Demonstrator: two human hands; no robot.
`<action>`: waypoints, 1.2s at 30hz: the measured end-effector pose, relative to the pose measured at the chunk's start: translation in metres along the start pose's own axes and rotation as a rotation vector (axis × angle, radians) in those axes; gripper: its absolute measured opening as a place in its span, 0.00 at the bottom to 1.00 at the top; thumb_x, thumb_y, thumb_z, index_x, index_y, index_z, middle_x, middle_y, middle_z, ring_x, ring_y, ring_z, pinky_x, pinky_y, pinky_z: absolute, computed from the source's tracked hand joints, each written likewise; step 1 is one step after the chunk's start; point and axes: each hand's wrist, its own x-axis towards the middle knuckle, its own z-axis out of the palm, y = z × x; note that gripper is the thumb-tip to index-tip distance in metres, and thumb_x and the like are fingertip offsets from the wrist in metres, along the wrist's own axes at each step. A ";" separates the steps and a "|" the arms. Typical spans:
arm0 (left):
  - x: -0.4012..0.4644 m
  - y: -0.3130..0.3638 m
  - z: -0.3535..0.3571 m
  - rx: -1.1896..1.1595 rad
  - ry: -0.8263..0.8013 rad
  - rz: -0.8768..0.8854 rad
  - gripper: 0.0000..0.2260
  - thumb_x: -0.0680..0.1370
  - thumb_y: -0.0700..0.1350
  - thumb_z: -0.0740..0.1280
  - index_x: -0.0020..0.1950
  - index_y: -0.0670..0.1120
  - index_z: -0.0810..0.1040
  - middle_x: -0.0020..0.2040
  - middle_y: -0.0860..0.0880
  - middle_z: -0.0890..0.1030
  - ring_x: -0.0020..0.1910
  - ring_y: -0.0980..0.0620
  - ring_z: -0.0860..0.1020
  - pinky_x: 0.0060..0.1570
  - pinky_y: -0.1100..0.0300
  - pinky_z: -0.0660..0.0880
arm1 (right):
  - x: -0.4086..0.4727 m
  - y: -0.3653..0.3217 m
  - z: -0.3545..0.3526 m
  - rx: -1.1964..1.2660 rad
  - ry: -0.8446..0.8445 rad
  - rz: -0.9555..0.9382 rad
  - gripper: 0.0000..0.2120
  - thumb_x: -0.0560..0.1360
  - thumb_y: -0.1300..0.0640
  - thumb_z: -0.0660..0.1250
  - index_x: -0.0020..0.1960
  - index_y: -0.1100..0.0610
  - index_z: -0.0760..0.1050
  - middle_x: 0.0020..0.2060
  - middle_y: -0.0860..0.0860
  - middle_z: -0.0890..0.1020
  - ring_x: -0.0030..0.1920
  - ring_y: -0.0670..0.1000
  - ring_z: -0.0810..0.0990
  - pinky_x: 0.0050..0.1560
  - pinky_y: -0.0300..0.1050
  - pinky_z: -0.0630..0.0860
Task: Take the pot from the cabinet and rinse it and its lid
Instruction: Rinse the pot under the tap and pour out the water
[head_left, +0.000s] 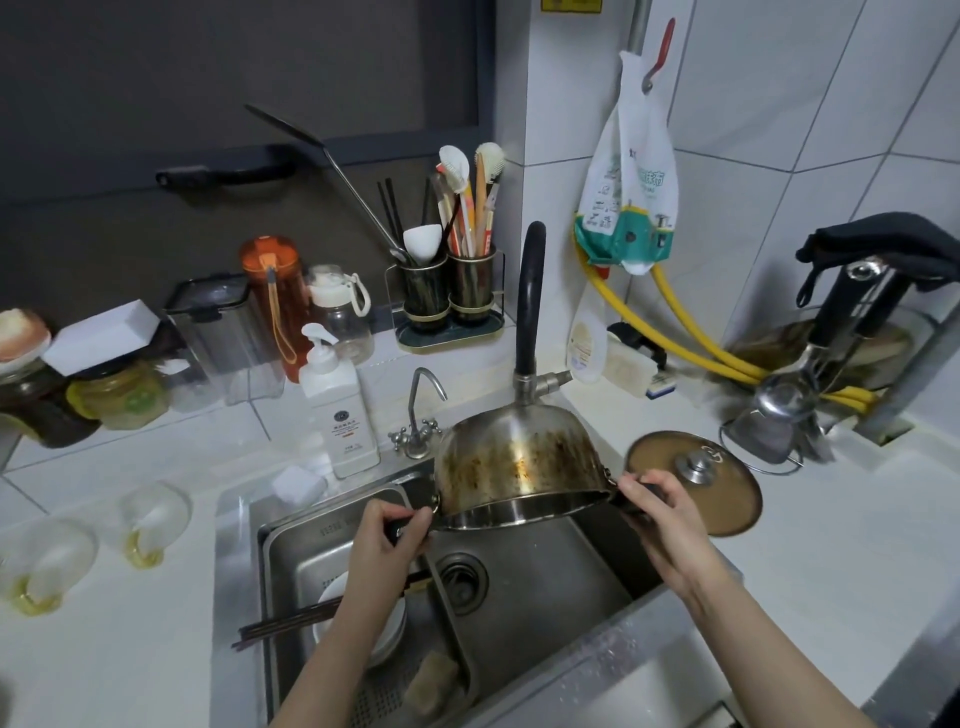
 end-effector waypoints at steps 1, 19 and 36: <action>-0.001 -0.002 -0.002 0.025 -0.021 -0.003 0.07 0.74 0.40 0.70 0.45 0.40 0.72 0.45 0.35 0.78 0.43 0.37 0.80 0.41 0.54 0.79 | -0.002 0.002 -0.001 0.012 0.014 0.010 0.12 0.64 0.58 0.75 0.42 0.57 0.73 0.41 0.54 0.79 0.42 0.51 0.79 0.53 0.47 0.74; 0.027 -0.025 0.008 0.264 -0.187 -0.114 0.13 0.75 0.34 0.66 0.47 0.53 0.71 0.49 0.45 0.76 0.48 0.42 0.81 0.45 0.43 0.81 | 0.007 0.024 -0.023 -0.212 0.149 0.218 0.19 0.70 0.66 0.70 0.59 0.58 0.72 0.53 0.56 0.79 0.54 0.59 0.78 0.58 0.58 0.75; 0.046 -0.025 0.035 0.699 -0.259 -0.089 0.18 0.77 0.50 0.65 0.65 0.47 0.71 0.57 0.45 0.80 0.55 0.46 0.78 0.54 0.53 0.73 | 0.018 0.012 -0.048 -0.498 0.264 0.223 0.18 0.72 0.61 0.70 0.61 0.57 0.73 0.51 0.54 0.80 0.46 0.56 0.80 0.35 0.48 0.81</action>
